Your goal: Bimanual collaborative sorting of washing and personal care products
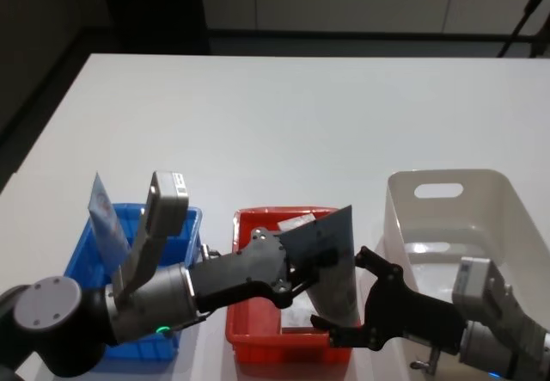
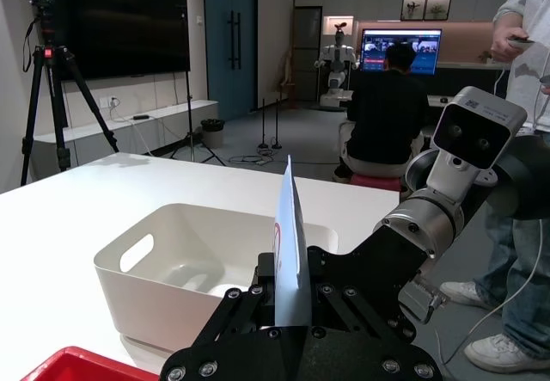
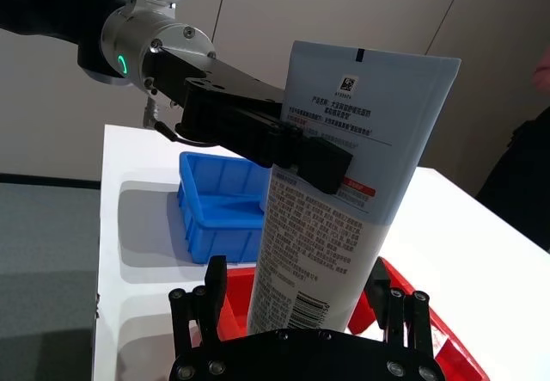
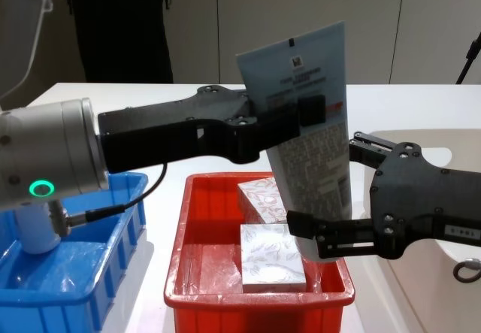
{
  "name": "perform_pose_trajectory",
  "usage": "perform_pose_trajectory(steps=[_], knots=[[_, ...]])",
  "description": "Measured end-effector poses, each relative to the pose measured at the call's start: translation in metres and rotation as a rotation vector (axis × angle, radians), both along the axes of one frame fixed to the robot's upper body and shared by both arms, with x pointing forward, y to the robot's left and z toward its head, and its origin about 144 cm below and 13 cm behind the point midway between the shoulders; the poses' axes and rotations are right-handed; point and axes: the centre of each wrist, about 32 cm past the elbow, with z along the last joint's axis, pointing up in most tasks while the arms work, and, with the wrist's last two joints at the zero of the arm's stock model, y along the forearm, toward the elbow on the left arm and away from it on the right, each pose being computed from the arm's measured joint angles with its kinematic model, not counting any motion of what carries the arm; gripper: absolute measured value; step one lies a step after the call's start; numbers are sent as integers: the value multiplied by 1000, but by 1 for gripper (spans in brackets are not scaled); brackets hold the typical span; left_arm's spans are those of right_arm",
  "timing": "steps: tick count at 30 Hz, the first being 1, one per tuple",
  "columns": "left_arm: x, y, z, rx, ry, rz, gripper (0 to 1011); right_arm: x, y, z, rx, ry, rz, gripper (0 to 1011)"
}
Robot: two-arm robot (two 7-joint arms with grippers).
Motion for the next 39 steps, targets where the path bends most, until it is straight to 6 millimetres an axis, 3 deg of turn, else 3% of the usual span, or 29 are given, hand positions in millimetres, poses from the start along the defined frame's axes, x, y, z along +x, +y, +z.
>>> perform_pose_trajectory(steps=[39], knots=[[0, 0, 0, 0, 0, 0, 193, 9, 18, -6, -20, -6, -8, 1001]])
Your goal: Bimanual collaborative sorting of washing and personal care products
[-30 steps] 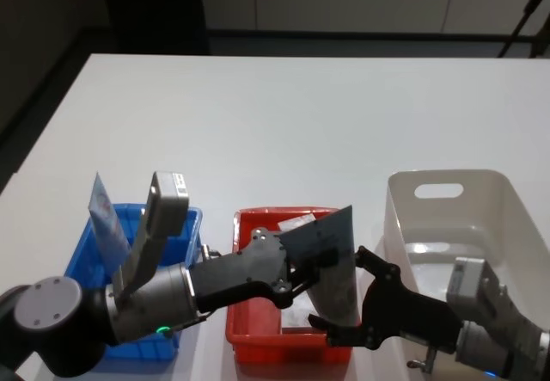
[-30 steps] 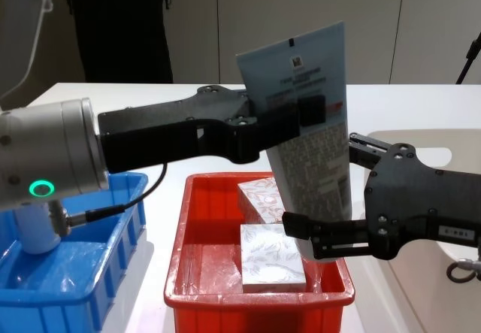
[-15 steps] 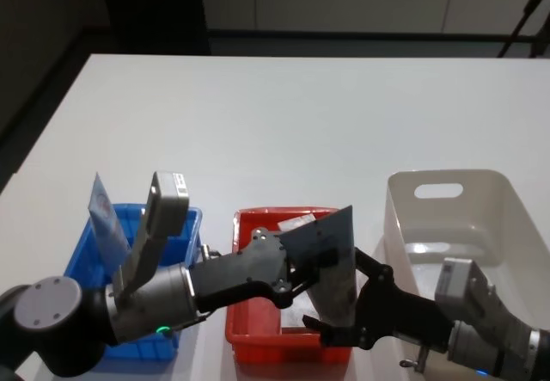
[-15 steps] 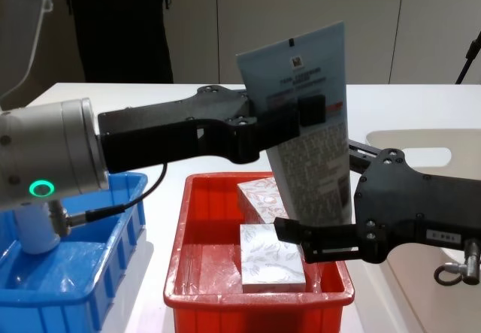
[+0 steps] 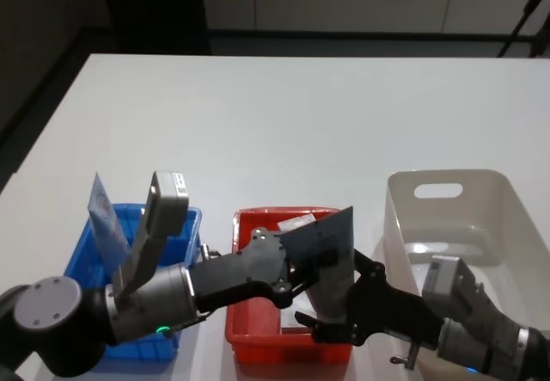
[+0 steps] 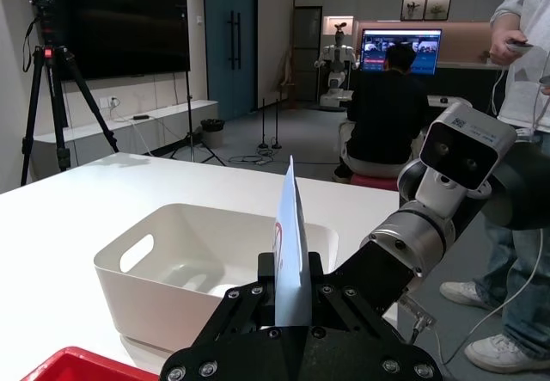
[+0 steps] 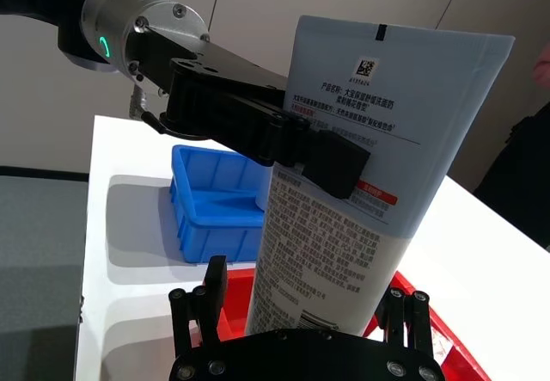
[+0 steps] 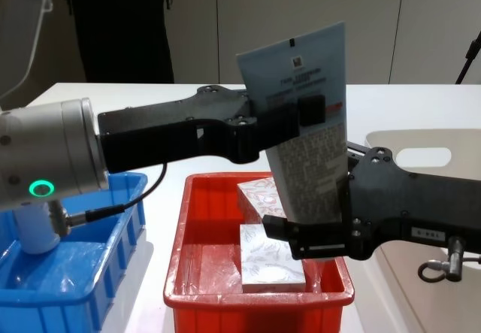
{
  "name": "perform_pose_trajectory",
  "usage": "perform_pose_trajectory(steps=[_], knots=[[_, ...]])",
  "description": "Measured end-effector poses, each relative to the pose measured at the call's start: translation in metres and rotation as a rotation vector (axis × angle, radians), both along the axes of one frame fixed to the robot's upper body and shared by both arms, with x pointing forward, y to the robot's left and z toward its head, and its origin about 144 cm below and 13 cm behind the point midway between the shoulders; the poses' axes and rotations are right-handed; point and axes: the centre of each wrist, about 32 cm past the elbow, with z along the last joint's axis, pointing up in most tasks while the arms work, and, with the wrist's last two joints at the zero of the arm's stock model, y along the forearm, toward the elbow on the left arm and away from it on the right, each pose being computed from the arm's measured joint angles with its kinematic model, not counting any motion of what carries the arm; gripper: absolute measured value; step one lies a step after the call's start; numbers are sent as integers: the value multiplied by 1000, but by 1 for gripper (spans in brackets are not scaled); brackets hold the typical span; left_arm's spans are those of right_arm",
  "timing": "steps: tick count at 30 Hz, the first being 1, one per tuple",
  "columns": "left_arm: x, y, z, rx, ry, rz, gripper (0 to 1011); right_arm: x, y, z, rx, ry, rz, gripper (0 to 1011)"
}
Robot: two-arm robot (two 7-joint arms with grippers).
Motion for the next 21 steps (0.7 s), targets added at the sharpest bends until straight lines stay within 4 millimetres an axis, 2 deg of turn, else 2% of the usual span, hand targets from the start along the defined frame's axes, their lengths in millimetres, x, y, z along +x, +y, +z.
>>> perform_pose_trajectory(steps=[17, 21], knots=[[0, 0, 0, 0, 0, 0, 193, 0, 0, 0, 0, 1, 0, 1001], [0, 0, 0, 0, 0, 0, 193, 0, -1, 0, 0, 1, 0, 943]])
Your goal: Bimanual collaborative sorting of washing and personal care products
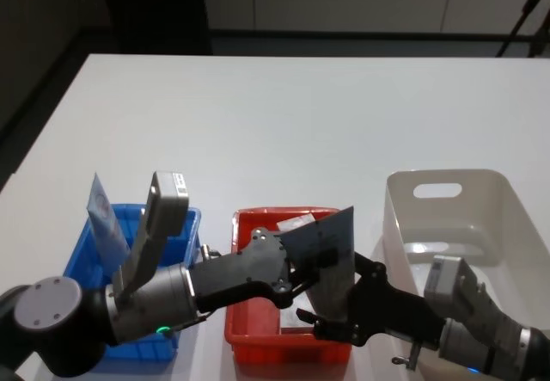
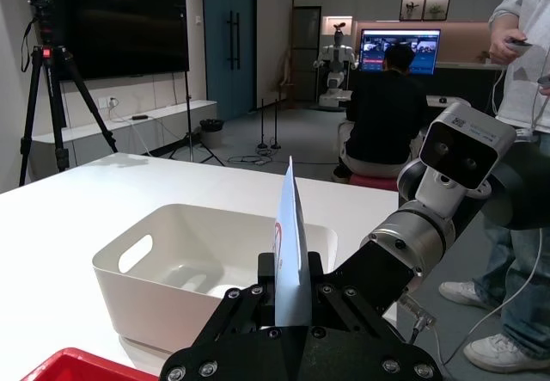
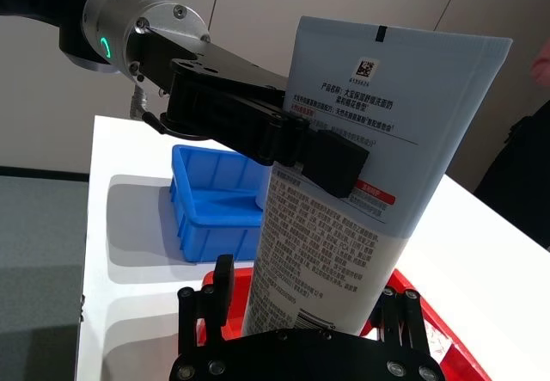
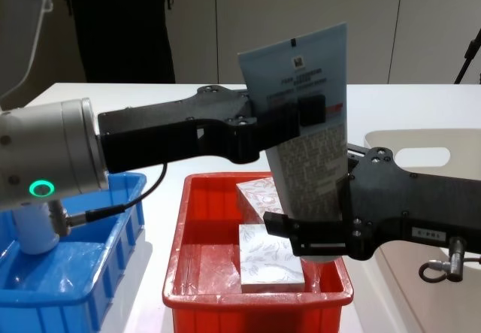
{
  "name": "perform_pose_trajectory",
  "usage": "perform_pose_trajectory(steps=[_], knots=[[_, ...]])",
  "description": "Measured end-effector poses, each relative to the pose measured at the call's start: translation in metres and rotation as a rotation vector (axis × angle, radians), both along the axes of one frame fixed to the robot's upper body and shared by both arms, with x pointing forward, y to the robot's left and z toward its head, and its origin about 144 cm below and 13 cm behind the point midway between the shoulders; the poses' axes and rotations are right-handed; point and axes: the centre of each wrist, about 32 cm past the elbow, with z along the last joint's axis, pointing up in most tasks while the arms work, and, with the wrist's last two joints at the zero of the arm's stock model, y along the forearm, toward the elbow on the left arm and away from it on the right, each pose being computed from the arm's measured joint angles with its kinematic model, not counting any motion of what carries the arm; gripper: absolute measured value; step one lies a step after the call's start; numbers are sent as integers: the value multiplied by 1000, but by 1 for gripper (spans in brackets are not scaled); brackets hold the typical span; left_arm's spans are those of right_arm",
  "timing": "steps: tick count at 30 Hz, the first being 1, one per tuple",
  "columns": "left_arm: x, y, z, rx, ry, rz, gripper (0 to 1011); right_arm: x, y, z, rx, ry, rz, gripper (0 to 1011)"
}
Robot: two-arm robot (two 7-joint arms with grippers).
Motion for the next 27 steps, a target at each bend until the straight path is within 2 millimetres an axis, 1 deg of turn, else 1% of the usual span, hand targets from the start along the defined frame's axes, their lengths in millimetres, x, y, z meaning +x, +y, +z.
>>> perform_pose_trajectory(steps=[1, 4, 5, 6, 8, 11, 17, 27], knots=[[0, 0, 0, 0, 0, 0, 193, 0, 0, 0, 0, 0, 0, 895], [0, 0, 0, 0, 0, 0, 193, 0, 0, 0, 0, 0, 0, 847], [0, 0, 0, 0, 0, 0, 193, 0, 0, 0, 1, 0, 0, 796], [0, 0, 0, 0, 0, 0, 193, 0, 0, 0, 0, 0, 0, 785], [0, 0, 0, 0, 0, 0, 193, 0, 0, 0, 1, 0, 0, 709], [0, 0, 0, 0, 0, 0, 193, 0, 0, 0, 1, 0, 1, 643], [0, 0, 0, 0, 0, 0, 193, 0, 0, 0, 1, 0, 1, 591], [0, 0, 0, 0, 0, 0, 193, 0, -1, 0, 1, 0, 1, 539]])
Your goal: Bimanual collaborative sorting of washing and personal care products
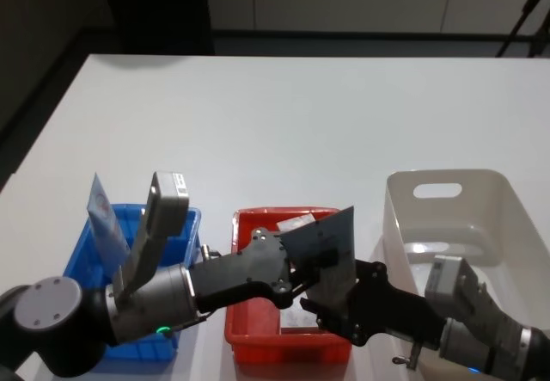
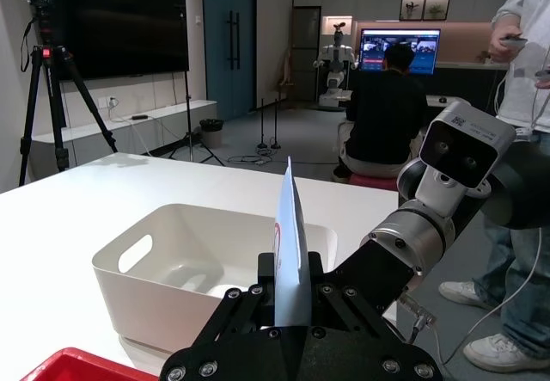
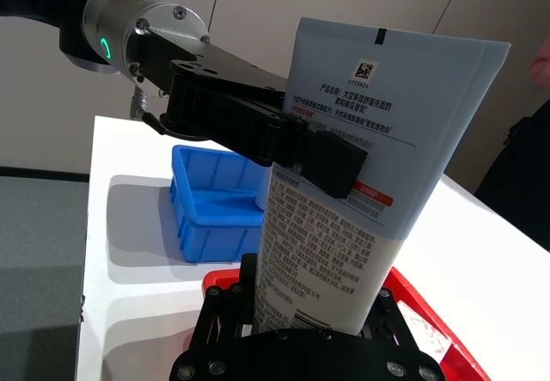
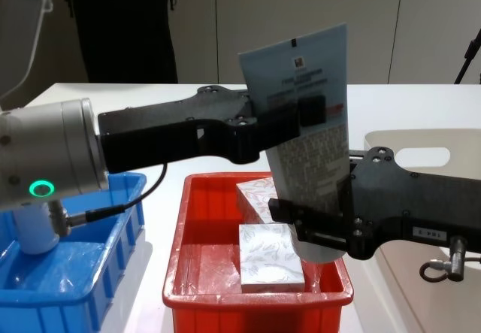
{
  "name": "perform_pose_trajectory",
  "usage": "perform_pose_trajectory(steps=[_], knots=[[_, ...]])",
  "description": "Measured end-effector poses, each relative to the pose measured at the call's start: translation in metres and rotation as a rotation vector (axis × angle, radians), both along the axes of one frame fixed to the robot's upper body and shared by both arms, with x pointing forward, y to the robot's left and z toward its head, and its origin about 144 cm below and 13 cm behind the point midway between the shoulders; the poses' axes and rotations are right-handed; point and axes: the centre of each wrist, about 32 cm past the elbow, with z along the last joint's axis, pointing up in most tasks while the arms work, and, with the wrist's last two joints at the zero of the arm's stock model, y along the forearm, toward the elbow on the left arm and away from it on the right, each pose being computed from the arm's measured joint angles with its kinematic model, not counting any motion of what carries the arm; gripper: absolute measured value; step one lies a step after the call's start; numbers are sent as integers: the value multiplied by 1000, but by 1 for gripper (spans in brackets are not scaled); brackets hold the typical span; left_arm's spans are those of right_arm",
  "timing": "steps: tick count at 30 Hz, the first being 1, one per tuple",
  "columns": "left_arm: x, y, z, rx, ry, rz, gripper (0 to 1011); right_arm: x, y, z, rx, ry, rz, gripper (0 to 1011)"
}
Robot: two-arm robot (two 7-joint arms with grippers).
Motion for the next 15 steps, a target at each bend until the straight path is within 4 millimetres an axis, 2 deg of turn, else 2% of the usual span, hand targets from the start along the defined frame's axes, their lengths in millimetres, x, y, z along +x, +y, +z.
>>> perform_pose_trajectory(steps=[15], knots=[[0, 0, 0, 0, 0, 0, 194, 0, 0, 0, 0, 0, 0, 493]])
